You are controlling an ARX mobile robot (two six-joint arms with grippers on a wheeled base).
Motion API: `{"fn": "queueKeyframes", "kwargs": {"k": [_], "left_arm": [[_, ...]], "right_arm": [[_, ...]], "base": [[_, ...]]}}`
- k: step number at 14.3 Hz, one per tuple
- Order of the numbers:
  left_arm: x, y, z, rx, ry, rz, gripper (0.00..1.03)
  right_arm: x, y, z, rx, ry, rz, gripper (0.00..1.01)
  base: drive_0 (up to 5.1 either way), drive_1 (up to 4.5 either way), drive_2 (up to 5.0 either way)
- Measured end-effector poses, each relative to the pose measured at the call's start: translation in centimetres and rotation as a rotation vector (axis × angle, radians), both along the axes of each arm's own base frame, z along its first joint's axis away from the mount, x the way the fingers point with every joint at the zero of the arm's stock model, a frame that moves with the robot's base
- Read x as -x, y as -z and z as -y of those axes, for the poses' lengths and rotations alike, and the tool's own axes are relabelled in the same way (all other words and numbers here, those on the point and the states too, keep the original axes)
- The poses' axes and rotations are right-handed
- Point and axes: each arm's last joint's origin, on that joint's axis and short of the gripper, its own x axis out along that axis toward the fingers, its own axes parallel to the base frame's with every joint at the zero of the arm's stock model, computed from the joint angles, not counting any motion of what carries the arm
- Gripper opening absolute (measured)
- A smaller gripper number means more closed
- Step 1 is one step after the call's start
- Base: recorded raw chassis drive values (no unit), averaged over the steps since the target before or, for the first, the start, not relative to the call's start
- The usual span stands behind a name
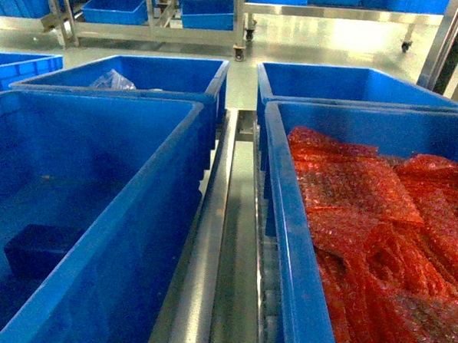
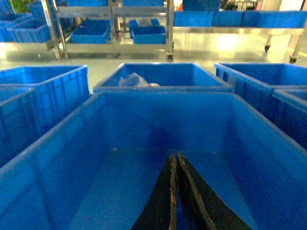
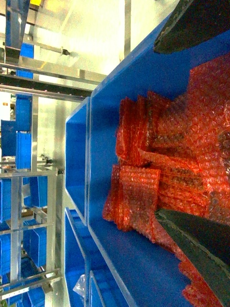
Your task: Pick blue part to blue bin on bottom shelf
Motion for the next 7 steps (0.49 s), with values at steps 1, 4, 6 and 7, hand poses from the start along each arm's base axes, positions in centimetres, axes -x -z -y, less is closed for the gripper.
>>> {"fn": "queueKeyframes", "kwargs": {"k": [1, 4, 6, 7], "left_arm": [[0.2, -0.1, 0.0, 0.000, 0.000, 0.001, 0.02], [1.1, -0.4, 0.0, 0.000, 0.000, 0.019, 0.02], [1.6, -0.5, 0.0, 0.000, 0.000, 0.026, 0.02], [1.7, -0.4, 0.0, 0.000, 0.000, 0.022, 0.02]], "right_arm": [[0.0, 0.0, 0.0, 0.000, 0.000, 0.000, 0.98], [0.0, 0.0, 0.0, 0.000, 0.000, 0.000, 0.98], [0.0, 0.0, 0.0, 0.000, 0.000, 0.000, 0.98], [0.0, 0.0, 0.0, 0.000, 0.000, 0.000, 0.98]], "base": [[0.0, 0.00, 0.0], [0.0, 0.00, 0.0], [0.0, 0.00, 0.0], [0.0, 0.00, 0.0]]}}
